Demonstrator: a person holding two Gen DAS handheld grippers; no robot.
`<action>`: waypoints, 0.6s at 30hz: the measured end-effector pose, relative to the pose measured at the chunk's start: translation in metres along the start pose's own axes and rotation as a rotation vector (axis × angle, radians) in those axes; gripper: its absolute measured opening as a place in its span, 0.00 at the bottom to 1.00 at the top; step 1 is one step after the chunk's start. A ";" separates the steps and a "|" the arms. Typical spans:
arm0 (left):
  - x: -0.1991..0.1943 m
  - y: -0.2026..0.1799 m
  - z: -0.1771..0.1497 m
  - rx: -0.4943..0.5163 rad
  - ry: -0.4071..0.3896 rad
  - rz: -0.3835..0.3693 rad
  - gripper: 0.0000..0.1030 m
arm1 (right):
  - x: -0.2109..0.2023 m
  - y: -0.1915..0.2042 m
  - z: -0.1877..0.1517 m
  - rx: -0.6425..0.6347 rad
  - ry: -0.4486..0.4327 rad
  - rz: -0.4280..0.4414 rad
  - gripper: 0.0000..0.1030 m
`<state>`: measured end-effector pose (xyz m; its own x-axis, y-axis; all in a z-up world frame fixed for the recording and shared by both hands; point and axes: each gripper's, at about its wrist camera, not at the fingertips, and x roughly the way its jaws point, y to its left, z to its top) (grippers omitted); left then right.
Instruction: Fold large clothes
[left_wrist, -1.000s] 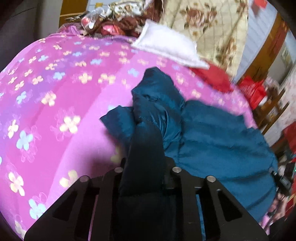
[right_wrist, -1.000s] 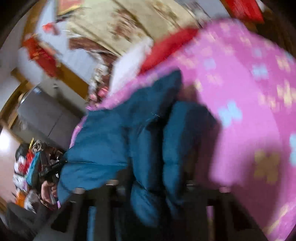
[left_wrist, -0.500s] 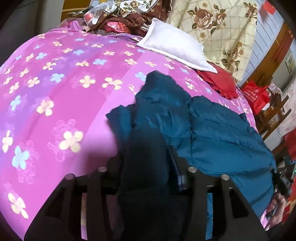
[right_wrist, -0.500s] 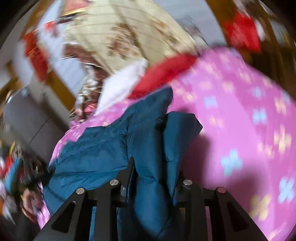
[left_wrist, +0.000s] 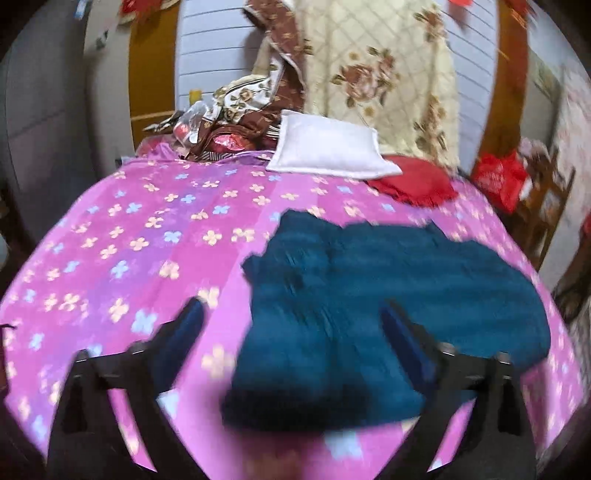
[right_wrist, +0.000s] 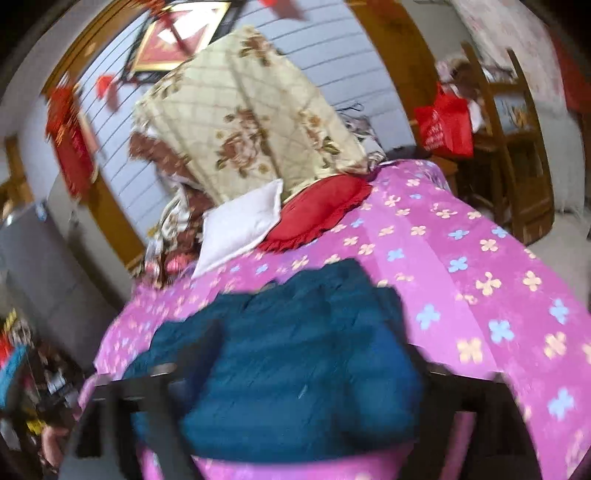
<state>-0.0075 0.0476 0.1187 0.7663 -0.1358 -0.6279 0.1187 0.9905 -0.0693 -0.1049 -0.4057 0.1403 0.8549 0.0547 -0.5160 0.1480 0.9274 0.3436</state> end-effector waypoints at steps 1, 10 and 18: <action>-0.012 -0.013 -0.012 0.033 0.016 0.005 1.00 | -0.013 0.015 -0.010 -0.049 0.025 -0.043 0.94; -0.092 -0.086 -0.112 0.172 0.066 -0.079 1.00 | -0.114 0.051 -0.086 -0.158 -0.055 -0.300 0.99; -0.113 -0.121 -0.143 0.152 0.145 -0.154 1.00 | -0.137 0.052 -0.132 -0.190 0.050 -0.227 1.00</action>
<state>-0.1984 -0.0535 0.0874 0.6344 -0.2696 -0.7245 0.3292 0.9422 -0.0624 -0.2801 -0.3165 0.1258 0.7841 -0.1485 -0.6027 0.2332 0.9703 0.0643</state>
